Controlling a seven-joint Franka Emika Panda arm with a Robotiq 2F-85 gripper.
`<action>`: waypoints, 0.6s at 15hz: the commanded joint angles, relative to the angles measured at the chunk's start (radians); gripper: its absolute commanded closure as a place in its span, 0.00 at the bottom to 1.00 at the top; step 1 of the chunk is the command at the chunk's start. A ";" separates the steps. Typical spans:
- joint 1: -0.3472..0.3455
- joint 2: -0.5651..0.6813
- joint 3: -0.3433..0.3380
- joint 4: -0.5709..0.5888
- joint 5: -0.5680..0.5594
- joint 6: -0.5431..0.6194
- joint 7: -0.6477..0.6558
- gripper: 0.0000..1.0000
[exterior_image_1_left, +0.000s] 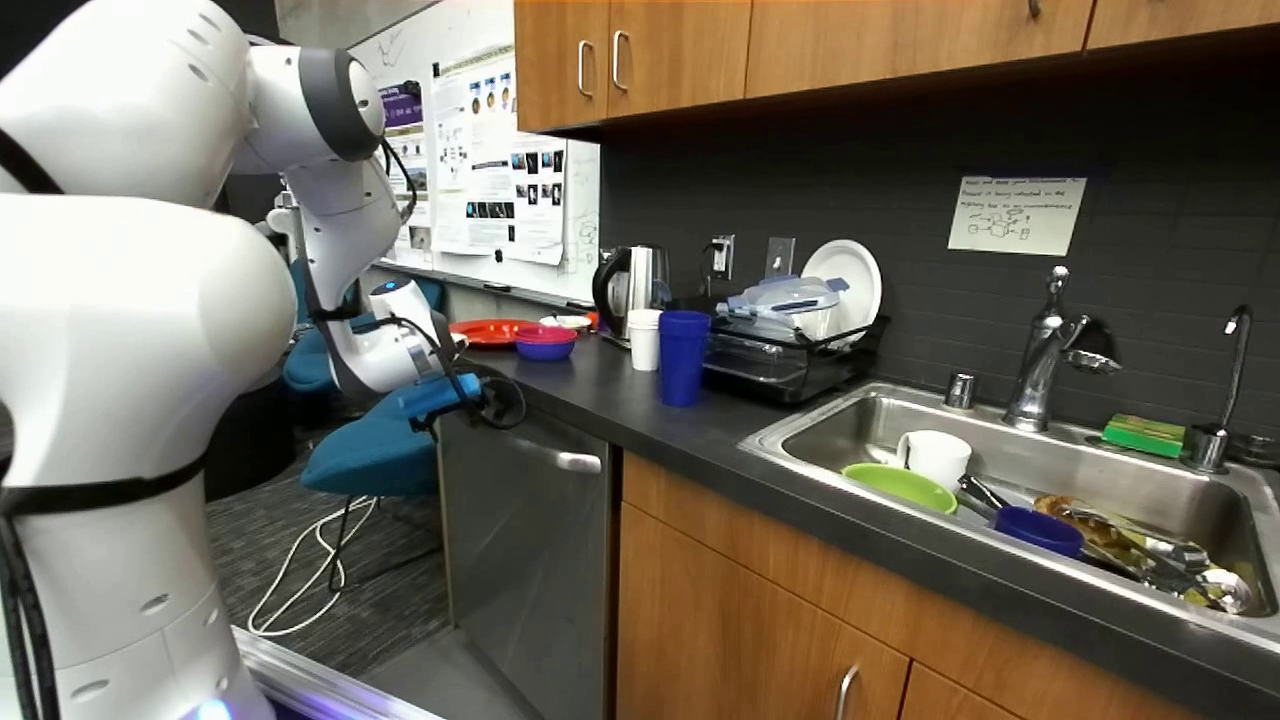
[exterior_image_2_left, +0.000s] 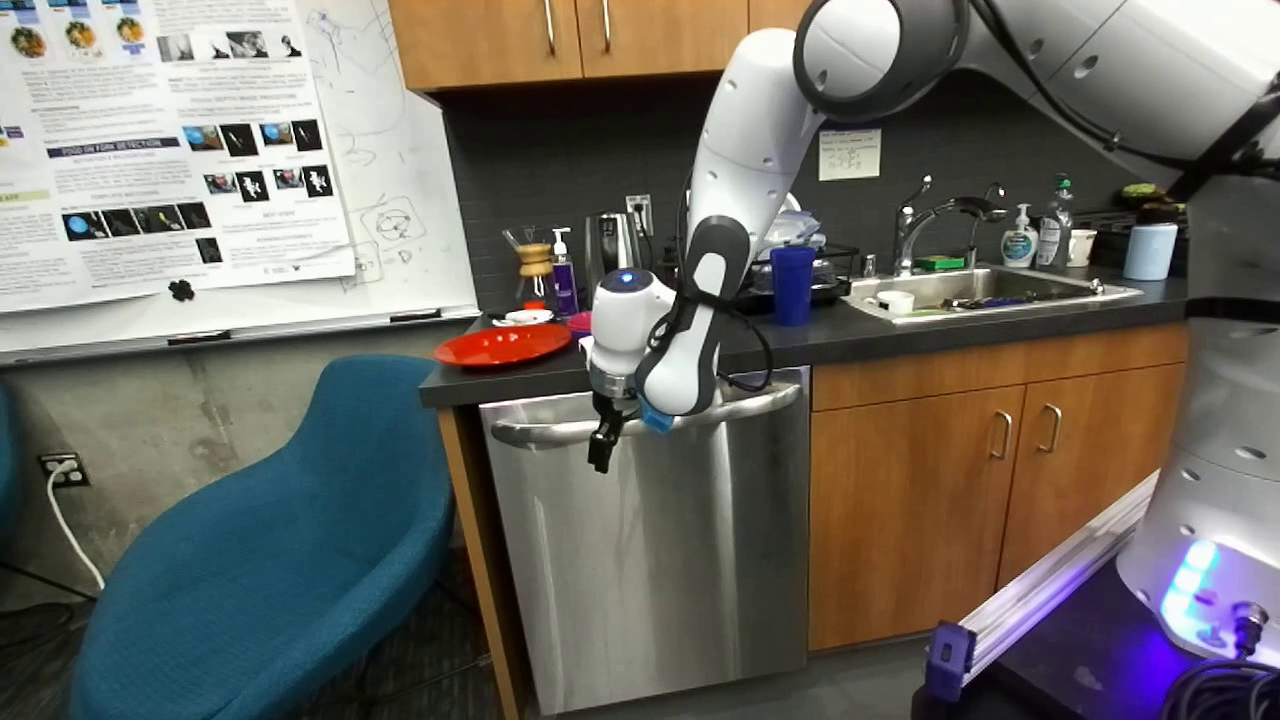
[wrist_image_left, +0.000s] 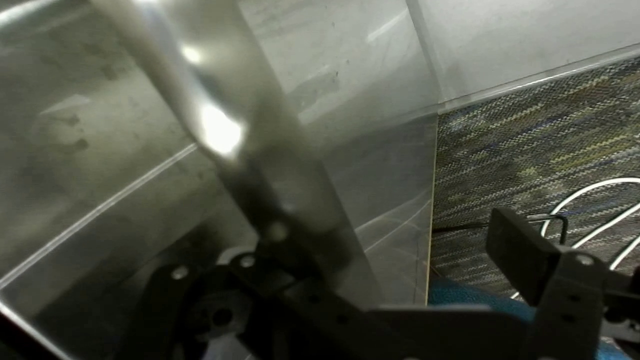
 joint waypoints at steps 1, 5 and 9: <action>0.043 0.016 0.037 -0.095 0.056 0.011 0.020 0.00; 0.030 0.016 0.056 -0.093 0.073 -0.004 -0.011 0.00; -0.005 0.030 0.093 -0.079 0.084 0.019 -0.056 0.00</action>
